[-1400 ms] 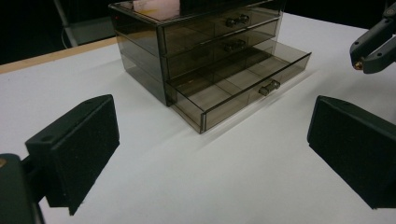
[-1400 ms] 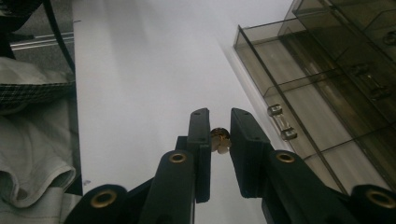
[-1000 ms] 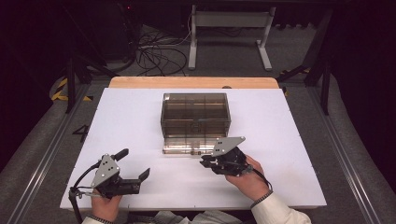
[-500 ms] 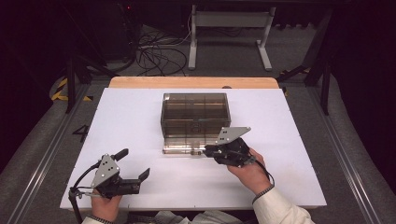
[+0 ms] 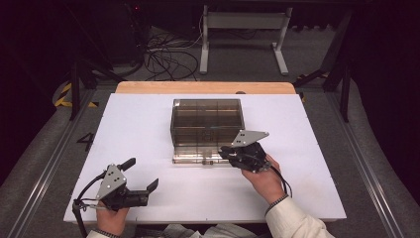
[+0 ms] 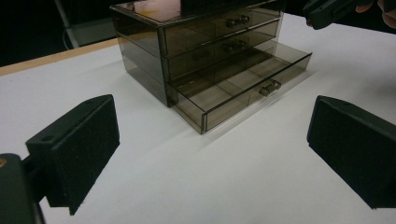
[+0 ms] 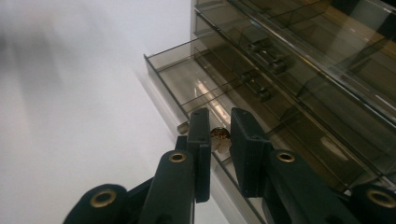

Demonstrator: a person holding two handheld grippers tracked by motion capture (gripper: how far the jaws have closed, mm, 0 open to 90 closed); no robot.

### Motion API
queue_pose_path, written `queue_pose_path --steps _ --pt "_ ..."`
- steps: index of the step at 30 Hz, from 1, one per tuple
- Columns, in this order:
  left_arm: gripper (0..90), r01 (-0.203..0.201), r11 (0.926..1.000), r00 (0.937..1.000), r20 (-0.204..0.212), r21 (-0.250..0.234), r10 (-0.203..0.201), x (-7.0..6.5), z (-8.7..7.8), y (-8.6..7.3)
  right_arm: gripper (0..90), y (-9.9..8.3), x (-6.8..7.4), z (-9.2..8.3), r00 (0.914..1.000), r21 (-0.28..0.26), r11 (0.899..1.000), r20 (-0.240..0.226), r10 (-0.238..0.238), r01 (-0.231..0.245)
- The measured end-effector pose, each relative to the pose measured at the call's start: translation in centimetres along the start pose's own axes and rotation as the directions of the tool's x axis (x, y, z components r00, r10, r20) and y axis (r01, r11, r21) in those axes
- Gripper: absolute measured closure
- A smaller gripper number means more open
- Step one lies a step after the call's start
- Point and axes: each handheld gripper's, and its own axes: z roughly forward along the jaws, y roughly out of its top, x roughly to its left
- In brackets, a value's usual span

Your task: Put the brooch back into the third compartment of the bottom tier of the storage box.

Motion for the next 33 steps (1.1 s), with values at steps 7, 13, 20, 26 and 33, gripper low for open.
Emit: queue_pose_path --steps 7,13,20,26,33 --pt "3.3 -0.003 1.0 1.0 -0.001 0.0 0.003 0.0 0.0 0.0 78.9 -0.4 -0.6 0.1 0.9986 -0.005 1.0 0.043 0.031 -0.031" --pt "3.3 0.0 1.0 1.0 -0.001 0.001 0.0 0.0 0.0 0.0 79.0 -0.7 -1.3 0.3 0.9969 0.0 0.998 0.054 0.058 -0.058" --pt "3.4 0.002 1.0 1.0 -0.001 0.001 -0.002 0.0 0.1 0.0 78.9 -1.4 -2.8 1.0 0.9887 0.044 0.991 0.087 0.122 -0.126" --pt "3.3 0.0 0.9999 1.0 0.003 0.01 0.0 0.0 0.2 0.0 78.7 -1.8 -3.7 1.6 0.9808 0.053 0.984 0.102 0.166 -0.172" --pt "3.3 0.004 0.9999 1.0 0.003 0.011 -0.004 0.0 0.2 -0.1 78.7 -1.9 -3.9 2.3 0.9805 0.058 0.983 0.106 0.165 -0.172"
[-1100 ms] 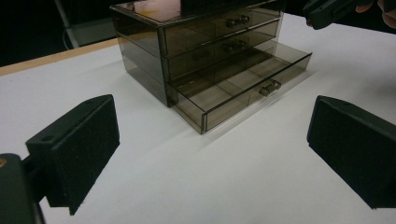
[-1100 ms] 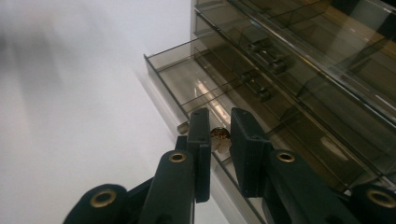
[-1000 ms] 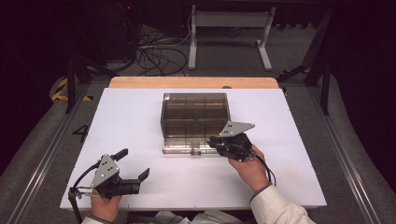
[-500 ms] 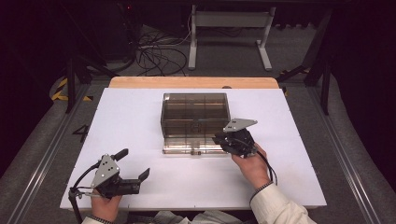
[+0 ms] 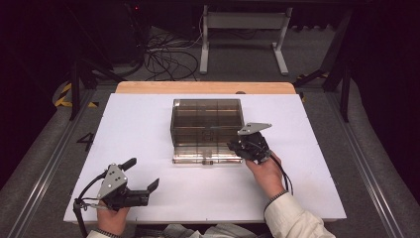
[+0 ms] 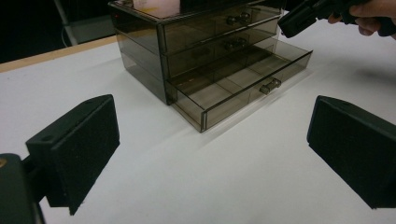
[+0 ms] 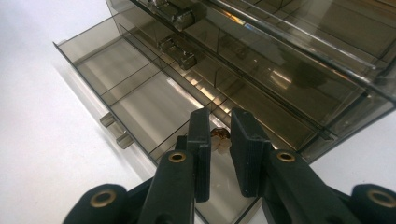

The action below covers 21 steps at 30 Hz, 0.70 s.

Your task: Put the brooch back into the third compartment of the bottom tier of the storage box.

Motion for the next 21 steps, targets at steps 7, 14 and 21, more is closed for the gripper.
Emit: queue_pose_path --steps 7,14,21 --pt "3.3 -0.004 1.0 1.0 -0.001 0.001 0.004 0.0 0.0 0.0 78.6 -0.2 -0.2 0.7 1.0 0.012 1.0 0.006 -0.001 0.001" --pt "3.3 -0.007 1.0 1.0 -0.002 0.0 0.007 0.0 0.0 0.0 78.5 -0.5 -0.4 1.1 0.9999 0.03 1.0 0.005 0.009 -0.009" --pt "3.3 -0.004 1.0 1.0 -0.002 -0.001 0.004 0.0 -0.1 0.0 78.3 -0.6 -0.4 1.7 0.9999 0.05 0.999 0.004 0.01 -0.01"
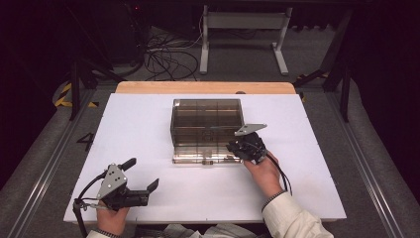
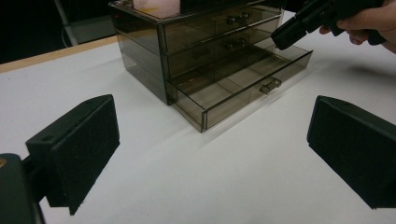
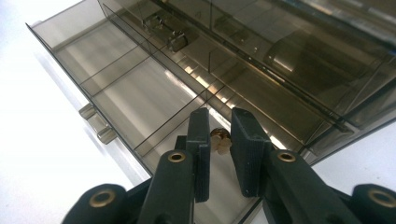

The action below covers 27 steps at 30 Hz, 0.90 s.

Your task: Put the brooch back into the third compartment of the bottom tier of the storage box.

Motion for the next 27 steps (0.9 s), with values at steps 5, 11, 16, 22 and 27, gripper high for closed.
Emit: queue_pose_path --steps 5,11,16,22,27 --pt "3.3 -0.001 1.0 1.0 0.001 0.003 0.001 0.0 0.0 0.0 78.0 -0.1 0.0 0.3 1.0 0.015 1.0 -0.002 -0.001 0.001" --pt "3.3 0.002 1.0 1.0 0.002 0.002 -0.002 0.0 0.0 0.0 77.8 -0.2 -0.1 0.6 1.0 0.027 1.0 0.0 0.002 -0.002" --pt "3.3 0.003 1.0 1.0 0.0 0.001 -0.003 0.0 0.0 0.0 77.8 -0.2 0.2 0.9 1.0 0.043 0.999 -0.003 -0.009 0.009" --pt "3.4 0.0 1.0 1.0 -0.001 0.001 0.0 0.0 0.0 0.0 77.7 -0.3 0.3 1.2 0.9998 0.063 0.998 0.004 -0.02 0.019" --pt "3.4 0.0 1.0 1.0 0.0 0.001 0.0 0.0 -0.1 0.0 77.7 -0.3 0.3 1.3 0.9999 0.071 0.997 0.005 -0.013 0.012"
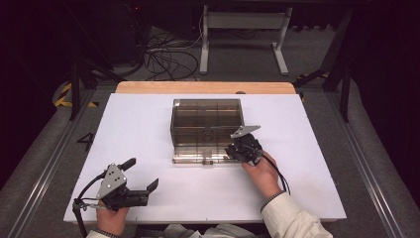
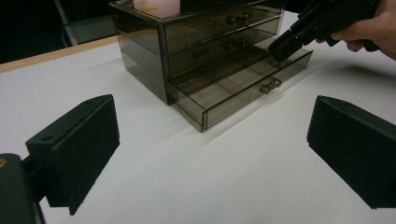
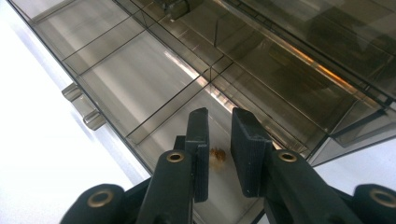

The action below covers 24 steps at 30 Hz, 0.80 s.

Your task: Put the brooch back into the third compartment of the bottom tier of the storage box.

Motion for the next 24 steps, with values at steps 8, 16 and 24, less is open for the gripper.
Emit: queue_pose_path --steps 8,16,24 --pt "3.4 0.004 1.0 1.0 0.001 -0.001 -0.004 0.0 0.0 0.0 75.9 0.0 0.0 -0.2 1.0 -0.011 1.0 -0.004 -0.001 0.001" --pt "3.3 0.006 1.0 1.0 -0.006 -0.003 -0.006 0.1 -0.1 0.0 62.1 0.1 0.3 -4.3 0.9985 -0.177 0.984 -0.054 -0.008 -0.002" --pt "3.3 0.013 0.9999 0.9999 -0.008 -0.008 -0.013 0.0 -0.2 0.0 56.4 0.2 0.6 -5.8 0.996 -0.245 0.969 -0.085 -0.029 0.007"
